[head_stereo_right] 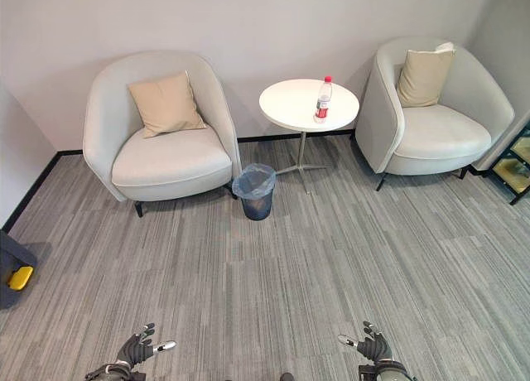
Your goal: Gather garbage on tea table into small bin, then transfer packed bag to large trash can.
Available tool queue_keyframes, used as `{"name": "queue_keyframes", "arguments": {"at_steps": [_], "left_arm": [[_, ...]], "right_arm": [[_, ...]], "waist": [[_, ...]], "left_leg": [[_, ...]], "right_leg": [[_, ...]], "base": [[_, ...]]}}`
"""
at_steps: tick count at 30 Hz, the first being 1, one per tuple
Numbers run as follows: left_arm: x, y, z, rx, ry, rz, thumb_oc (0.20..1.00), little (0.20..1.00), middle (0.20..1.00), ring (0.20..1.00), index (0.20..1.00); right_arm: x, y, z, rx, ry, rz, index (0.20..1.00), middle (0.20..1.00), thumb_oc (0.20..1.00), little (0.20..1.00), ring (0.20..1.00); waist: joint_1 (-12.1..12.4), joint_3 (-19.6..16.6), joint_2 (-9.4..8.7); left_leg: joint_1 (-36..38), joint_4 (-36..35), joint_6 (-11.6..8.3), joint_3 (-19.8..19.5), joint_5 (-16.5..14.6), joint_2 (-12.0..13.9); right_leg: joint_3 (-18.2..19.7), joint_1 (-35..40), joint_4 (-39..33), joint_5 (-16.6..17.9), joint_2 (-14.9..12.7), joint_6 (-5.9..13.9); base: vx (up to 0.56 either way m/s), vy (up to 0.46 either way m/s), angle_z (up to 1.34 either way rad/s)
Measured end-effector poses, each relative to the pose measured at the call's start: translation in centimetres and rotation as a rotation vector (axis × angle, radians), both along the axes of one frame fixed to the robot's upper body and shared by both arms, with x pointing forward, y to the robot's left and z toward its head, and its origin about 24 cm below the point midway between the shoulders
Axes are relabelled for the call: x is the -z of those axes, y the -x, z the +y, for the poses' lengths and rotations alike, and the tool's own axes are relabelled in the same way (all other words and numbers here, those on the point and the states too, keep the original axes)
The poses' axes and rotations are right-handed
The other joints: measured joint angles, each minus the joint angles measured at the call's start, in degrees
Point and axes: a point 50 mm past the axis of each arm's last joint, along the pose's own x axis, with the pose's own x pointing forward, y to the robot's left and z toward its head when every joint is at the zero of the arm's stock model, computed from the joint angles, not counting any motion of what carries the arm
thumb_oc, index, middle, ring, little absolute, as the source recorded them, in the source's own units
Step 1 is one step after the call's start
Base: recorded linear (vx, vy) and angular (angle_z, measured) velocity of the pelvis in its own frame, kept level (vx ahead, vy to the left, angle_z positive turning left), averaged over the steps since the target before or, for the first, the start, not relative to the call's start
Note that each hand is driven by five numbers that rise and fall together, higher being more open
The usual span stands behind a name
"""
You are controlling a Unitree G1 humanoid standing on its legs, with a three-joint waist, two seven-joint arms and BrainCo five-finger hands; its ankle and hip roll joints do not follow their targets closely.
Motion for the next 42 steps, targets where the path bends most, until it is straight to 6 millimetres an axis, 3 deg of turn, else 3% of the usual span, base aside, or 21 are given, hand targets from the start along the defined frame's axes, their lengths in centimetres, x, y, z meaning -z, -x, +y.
{"name": "queue_keyframes", "arguments": {"at_steps": [4, 6, 7, 9, 13, 15, 16, 17, 19, 20, 22, 24, 26, 29, 32, 33, 38, 39, 40, 41, 42], "left_arm": [[-0.9, -1.8, -0.1, 0.015, 0.001, -0.059, 1.000, 1.000, 1.000, 1.000, 1.000], [-1.5, -2.9, 0.2, 0.010, -0.002, -0.090, 1.000, 1.000, 1.000, 1.000, 1.000], [-1.9, -3.3, 0.8, 0.014, -0.023, -0.100, 1.000, 1.000, 1.000, 1.000, 1.000], [-2.1, -3.7, 0.8, 0.010, -0.027, -0.119, 1.000, 1.000, 1.000, 1.000, 1.000], [-1.9, -3.4, 0.9, -0.005, -0.033, -0.106, 1.000, 1.000, 1.000, 1.000, 1.000], [-1.6, -2.9, 1.1, -0.017, -0.036, -0.085, 1.000, 1.000, 1.000, 1.000, 1.000], [-1.5, -2.8, 1.1, -0.016, -0.036, -0.083, 1.000, 1.000, 1.000, 1.000, 1.000], [-1.4, -3.0, 0.7, -0.013, -0.025, -0.086, 1.000, 1.000, 1.000, 1.000, 1.000], [-1.0, -2.6, -0.3, -0.011, 0.008, -0.079, 1.000, 1.000, 1.000, 1.000, 1.000], [-0.9, -2.5, -0.5, -0.011, 0.014, -0.076, 1.000, 1.000, 1.000, 1.000, 1.000], [-0.7, -2.8, -1.4, -0.005, 0.042, -0.079, 1.000, 1.000, 1.000, 1.000, 1.000], [-0.7, -3.0, -1.6, -0.002, 0.051, -0.080, 1.000, 1.000, 1.000, 1.000, 1.000], [-0.5, -2.9, -2.1, 0.027, 0.055, -0.067, 1.000, 1.000, 1.000, 1.000, 1.000], [-1.6, -5.3, -3.4, 0.100, 0.062, -0.131, 1.000, 1.000, 1.000, 1.000, 1.000], [-1.6, -4.9, -3.1, 0.097, 0.058, -0.129, 1.000, 1.000, 1.000, 1.000, 1.000], [-1.2, -4.3, -2.8, 0.090, 0.052, -0.103, 1.000, 1.000, 1.000, 1.000, 1.000], [-0.2, -2.3, -2.0, 0.056, 0.040, -0.033, 1.000, 1.000, 1.000, 1.000, 1.000], [0.3, -0.9, -1.7, 0.031, 0.044, -0.004, 1.000, 1.000, 1.000, 1.000, 1.000], [0.3, -0.6, -1.0, 0.004, 0.032, 0.003, 1.000, 1.000, 1.000, 1.000, 1.000], [0.2, -0.7, -0.8, 0.006, 0.021, 0.001, 1.000, 1.000, 1.000, 1.000, 1.000], [-0.6, -2.0, -0.3, 0.021, 0.002, -0.039, 1.000, 1.000, 1.000, 1.000, 1.000]], "right_arm": [[-0.6, -1.1, -0.6, 0.002, 0.019, -0.016, 1.000, 1.000, 1.000, 1.000, 1.000], [-1.5, -2.8, -0.7, -0.009, 0.029, -0.060, 1.000, 1.000, 1.000, 1.000, 1.000], [-2.4, -4.7, -0.4, -0.023, 0.028, -0.112, 1.000, 1.000, 1.000, 1.000, 1.000], [-2.4, -4.7, -0.4, -0.026, 0.029, -0.109, 1.000, 1.000, 1.000, 1.000, 1.000], [-2.2, -4.6, -0.1, -0.038, 0.026, -0.105, 1.000, 1.000, 1.000, 1.000, 1.000], [-2.3, -4.6, -0.1, -0.050, 0.038, -0.103, 1.000, 1.000, 1.000, 1.000, 1.000], [-2.2, -4.5, -0.1, -0.050, 0.038, -0.102, 1.000, 1.000, 1.000, 1.000, 1.000], [-2.0, -3.7, -0.4, -0.045, 0.043, -0.085, 1.000, 1.000, 1.000, 1.000, 1.000], [-1.8, -3.3, -0.8, -0.040, 0.053, -0.067, 1.000, 1.000, 1.000, 1.000, 1.000], [-1.8, -3.1, -0.9, -0.039, 0.054, -0.062, 1.000, 1.000, 1.000, 1.000, 1.000], [-2.8, -3.9, -1.8, -0.034, 0.081, -0.108, 1.000, 1.000, 1.000, 1.000, 1.000], [-2.8, -3.9, -1.7, -0.034, 0.079, -0.106, 1.000, 1.000, 1.000, 1.000, 1.000], [-2.7, -4.1, -1.6, -0.040, 0.086, -0.104, 1.000, 1.000, 1.000, 1.000, 1.000], [-1.6, -2.1, -1.5, -0.019, 0.074, -0.041, 1.000, 1.000, 1.000, 1.000, 1.000], [-0.8, -1.6, -0.9, -0.009, 0.051, -0.013, 1.000, 1.000, 1.000, 1.000, 1.000], [-0.8, -1.8, -0.6, -0.010, 0.046, -0.018, 1.000, 1.000, 1.000, 1.000, 1.000], [-0.6, -1.9, -0.1, -0.026, 0.046, -0.010, 1.000, 1.000, 1.000, 1.000, 1.000], [-0.4, -1.3, -0.2, -0.032, 0.049, 0.007, 1.000, 1.000, 1.000, 1.000, 1.000], [0.0, -0.9, 0.3, -0.043, 0.039, 0.026, 1.000, 1.000, 1.000, 1.000, 1.000], [0.1, -0.9, 0.5, -0.053, 0.034, 0.027, 1.000, 1.000, 1.000, 1.000, 1.000], [-0.1, -1.5, 1.1, -0.078, 0.026, 0.009, 1.000, 1.000, 1.000, 1.000, 1.000]], "waist": [[-0.31, 3.30, 0.21], [-0.42, 5.73, 0.47], [-0.49, 7.06, 0.36], [0.16, 7.31, -0.27], [0.13, 7.42, -0.45], [0.00, 7.42, -0.27], [-0.17, 7.30, -0.47], [-0.38, 7.27, -0.28], [-0.11, 6.93, 1.50], [-0.16, 6.75, 0.92], [-0.53, 5.75, 0.90], [-0.14, 5.71, 0.54], [-0.03, 5.45, -0.19], [0.35, 6.11, -2.55], [2.45, 6.07, -3.43], [2.76, 6.15, -3.64], [2.99, 6.18, -3.18], [3.43, 4.89, -1.40], [4.12, 4.18, -2.61], [4.54, 3.68, -3.09], [4.08, 3.55, -3.66]], "left_leg": [[-0.98, 0.00, 0.91, 1.63, -0.11, -0.45], [-0.93, 0.00, 1.93, 3.60, -0.90, -0.08], [-0.93, 0.00, 2.89, 5.54, -0.60, -0.02], [0.48, 0.00, 3.34, 8.52, -2.04, -0.42], [1.35, 0.00, 1.97, 9.67, -3.36, 0.20], [3.47, 0.01, 0.73, 9.86, -4.15, 2.12], [3.97, 0.03, -0.35, 9.32, -4.25, 2.29], [5.05, 0.07, -1.67, 8.33, -3.91, 3.09], [6.00, 3.49, -2.79, 7.37, -4.31, 5.92], [5.27, 6.98, -3.21, 7.01, -4.39, 6.34], [-0.10, 18.93, -6.79, 4.10, -2.39, 7.89], [-4.65, 29.91, -8.88, 3.48, -1.19, 10.21], [-7.97, 32.77, -9.74, 2.70, -2.50, 9.95], [-12.10, 20.65, -7.67, 2.49, -4.38, 5.62], [-15.71, 5.73, -7.32, 2.73, 0.04, 5.52], [-17.35, 5.13, -7.32, 2.70, 1.05, 6.07], [-18.47, 2.30, -7.03, 2.93, 3.71, 4.78], [-15.21, 3.37, -4.83, 2.68, 4.17, 4.66], [-13.01, 5.85, -0.62, 3.52, 5.48, 1.88], [-12.22, 6.34, 1.59, 5.32, 4.10, 0.40], [-11.35, 6.16, 5.11, 5.86, 3.78, -1.89]], "right_leg": [[1.45, -2.43, 2.24, 0.53, -0.30, 0.19], [1.60, -7.68, 10.60, -0.74, 0.35, 2.06], [-0.50, -11.39, 16.86, -2.94, -0.64, 3.99], [-7.72, -12.51, 17.62, -7.57, -4.02, 3.46], [-11.85, -13.30, 14.44, -6.90, -7.96, 4.11], [-16.52, -13.43, 11.10, -3.32, -8.18, 4.27], [-16.96, -12.56, 9.87, -0.86, -8.07, 3.91], [-18.04, -10.58, 8.57, 1.93, -7.11, 0.07], [-19.24, -6.51, 6.64, 0.15, -4.40, -0.72], [-19.31, -4.70, 5.23, 0.70, -4.15, -1.23], [-19.94, -2.00, 3.08, -1.54, -3.70, -2.29], [-19.78, -0.14, 2.60, -1.93, -2.47, -5.51], [-20.83, 0.24, 2.79, -2.22, -1.99, -6.00], [-22.58, 2.96, 0.27, -4.50, -1.81, -7.40], [-22.55, 3.78, -0.17, -5.80, 0.90, -5.96], [-22.34, 4.38, 0.03, -5.43, 1.55, -6.59], [-18.74, 8.28, -0.06, -9.21, 2.31, -4.12], [-16.06, 10.42, 1.33, -10.72, 2.14, -2.59], [-13.97, 11.96, 4.04, -14.04, -1.83, 0.10], [-12.64, 11.57, 6.49, -15.15, -3.37, 1.42], [-11.11, 8.13, 13.19, -17.05, -7.00, 3.28]], "base": [[0.03, 0.101, -0.26], [0.09, 0.056, -0.64], [0.18, -0.017, -0.67], [0.14, -0.039, -0.72], [0.23, -0.131, -0.31], [0.20, -0.232, -0.13], [0.28, -0.299, 0.20], [0.32, -0.307, 0.24], [0.16, -0.207, 0.16], [0.23, -0.310, 0.08], [0.28, -0.343, 0.15], [0.10, -0.099, -0.03], [0.20, -0.128, -0.06], [0.32, -0.081, 0.53], [0.19, 0.004, -0.13], [0.33, 0.039, -0.45], [0.45, 0.150, -0.34], [0.59, 0.278, -1.08], [0.60, 0.278, -1.09], [0.47, 0.259, -0.64], [0.35, 0.202, -0.18]]}}
